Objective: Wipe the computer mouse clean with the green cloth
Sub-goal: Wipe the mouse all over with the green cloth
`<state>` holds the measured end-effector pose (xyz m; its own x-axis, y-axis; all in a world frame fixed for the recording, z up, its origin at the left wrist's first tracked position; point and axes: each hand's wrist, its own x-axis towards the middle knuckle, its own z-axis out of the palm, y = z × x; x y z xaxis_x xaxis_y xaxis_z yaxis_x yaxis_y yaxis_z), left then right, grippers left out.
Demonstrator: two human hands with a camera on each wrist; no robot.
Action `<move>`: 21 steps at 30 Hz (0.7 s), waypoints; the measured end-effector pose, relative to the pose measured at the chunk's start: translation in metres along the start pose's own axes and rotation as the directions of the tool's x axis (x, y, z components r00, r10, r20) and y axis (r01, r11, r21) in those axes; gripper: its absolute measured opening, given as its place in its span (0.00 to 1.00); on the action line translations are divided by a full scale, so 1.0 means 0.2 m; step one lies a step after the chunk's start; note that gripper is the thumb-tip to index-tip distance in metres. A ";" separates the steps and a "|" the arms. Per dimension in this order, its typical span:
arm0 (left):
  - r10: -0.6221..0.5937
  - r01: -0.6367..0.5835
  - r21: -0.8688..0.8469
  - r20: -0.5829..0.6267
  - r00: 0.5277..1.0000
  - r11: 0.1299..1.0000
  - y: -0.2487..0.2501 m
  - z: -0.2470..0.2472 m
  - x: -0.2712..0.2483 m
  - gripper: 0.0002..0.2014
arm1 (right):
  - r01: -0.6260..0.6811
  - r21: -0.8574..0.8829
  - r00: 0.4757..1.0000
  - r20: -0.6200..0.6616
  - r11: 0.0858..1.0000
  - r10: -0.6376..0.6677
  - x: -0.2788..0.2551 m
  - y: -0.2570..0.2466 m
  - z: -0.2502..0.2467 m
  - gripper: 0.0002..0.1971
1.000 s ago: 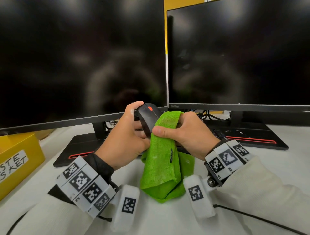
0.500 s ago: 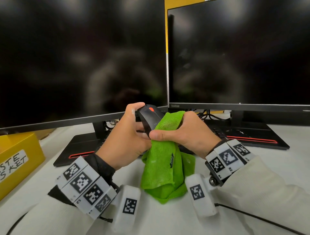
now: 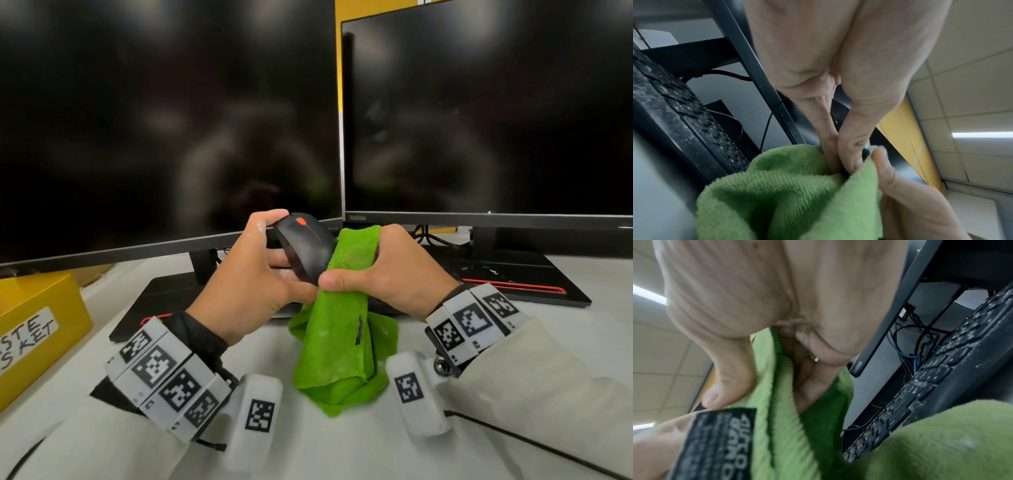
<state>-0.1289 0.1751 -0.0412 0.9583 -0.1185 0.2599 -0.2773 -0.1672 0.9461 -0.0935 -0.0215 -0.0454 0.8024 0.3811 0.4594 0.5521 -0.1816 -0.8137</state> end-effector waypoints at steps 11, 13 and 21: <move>0.000 0.005 -0.078 0.060 0.998 0.997 -0.01 -0.06 0.02 0.52 | 0.041 -0.033 0.998 0.058 0.999 -0.039 0.00 0.01 -0.04 0.06; 0.003 0.004 -0.101 0.066 0.998 0.995 -0.01 -0.07 0.03 0.52 | 0.037 -0.019 0.999 0.037 0.999 -0.036 0.00 0.02 -0.05 0.06; -0.012 0.024 -0.089 0.128 0.992 0.996 -0.01 -0.08 0.03 0.61 | -0.016 0.045 0.999 0.053 0.999 0.013 -0.01 0.02 -0.05 0.10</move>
<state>-0.1220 0.1904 -0.0390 0.9449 -0.2411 0.2216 -0.2473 -0.0818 0.9655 -0.0901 -0.0326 -0.0461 0.7966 0.4257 0.4293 0.5287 -0.1461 -0.8362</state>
